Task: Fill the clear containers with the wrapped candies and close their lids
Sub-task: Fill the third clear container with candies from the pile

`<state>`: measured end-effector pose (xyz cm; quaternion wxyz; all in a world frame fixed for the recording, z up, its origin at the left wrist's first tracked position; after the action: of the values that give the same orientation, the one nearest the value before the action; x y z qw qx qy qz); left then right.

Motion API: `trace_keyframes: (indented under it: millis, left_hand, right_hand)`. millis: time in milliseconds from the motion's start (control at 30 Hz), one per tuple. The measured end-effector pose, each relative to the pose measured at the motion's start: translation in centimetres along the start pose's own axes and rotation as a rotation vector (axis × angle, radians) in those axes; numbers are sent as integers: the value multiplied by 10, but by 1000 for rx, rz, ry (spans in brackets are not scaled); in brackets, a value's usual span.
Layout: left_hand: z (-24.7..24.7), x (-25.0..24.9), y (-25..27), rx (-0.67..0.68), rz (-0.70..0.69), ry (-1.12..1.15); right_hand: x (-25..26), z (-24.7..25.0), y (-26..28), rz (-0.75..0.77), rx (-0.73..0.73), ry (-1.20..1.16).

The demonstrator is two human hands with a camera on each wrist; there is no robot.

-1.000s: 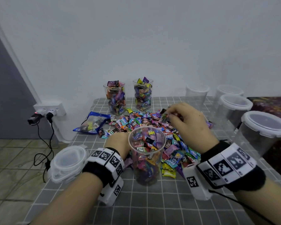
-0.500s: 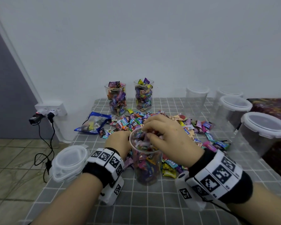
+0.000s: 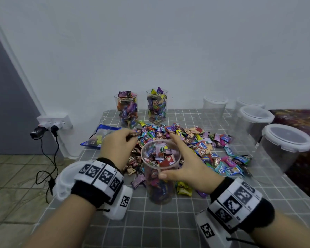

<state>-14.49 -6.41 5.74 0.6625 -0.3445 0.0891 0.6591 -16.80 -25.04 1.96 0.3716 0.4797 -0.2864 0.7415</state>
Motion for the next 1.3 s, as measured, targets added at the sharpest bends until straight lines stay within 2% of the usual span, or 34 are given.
trace_keyframes:
  millis: [167,300,400,533,633,800,1133,1200,1300]
  left_hand:
    - [34,-32,0,-67,-69,276]
    - [39,-55,6,-20,-146,492]
    - [32,-64,12,20,-170,562]
    - [15,-68,19,82,-169,559]
    - [1,-67,23,176,-168,463]
    - [-6,-62,25,234,-165,361]
    - [6,-39,12,86,-101,499]
    - [3,-28,6,91,-44,487]
    - [-3,-2,-4,124,71,358]
  right_hand:
    - [-3,-4,0,-3,-31,-119]
    - [-1,-3,2,25,-54,-120]
    - [-2,-4,3,26,-52,-127]
    - [1,-4,4,33,-50,-136]
    - [1,-3,4,35,-56,-124]
    - [-2,-3,3,38,-69,-95]
    - [-6,1,2,39,-59,-49]
    - [-7,5,1,17,0,7]
    - [-14,15,-1,-50,138,250]
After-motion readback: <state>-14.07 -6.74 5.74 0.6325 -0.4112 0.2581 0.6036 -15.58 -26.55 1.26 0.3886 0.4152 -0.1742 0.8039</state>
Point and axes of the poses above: each hand's wrist, its own y-axis away from the middle knuckle, its own z-axis out of the back of the hand, x = y × z, the point moved 7 cm from there along -y, towards the middle knuckle, and after that the axes turned 6 degrees about x, right-handed, at the moved point
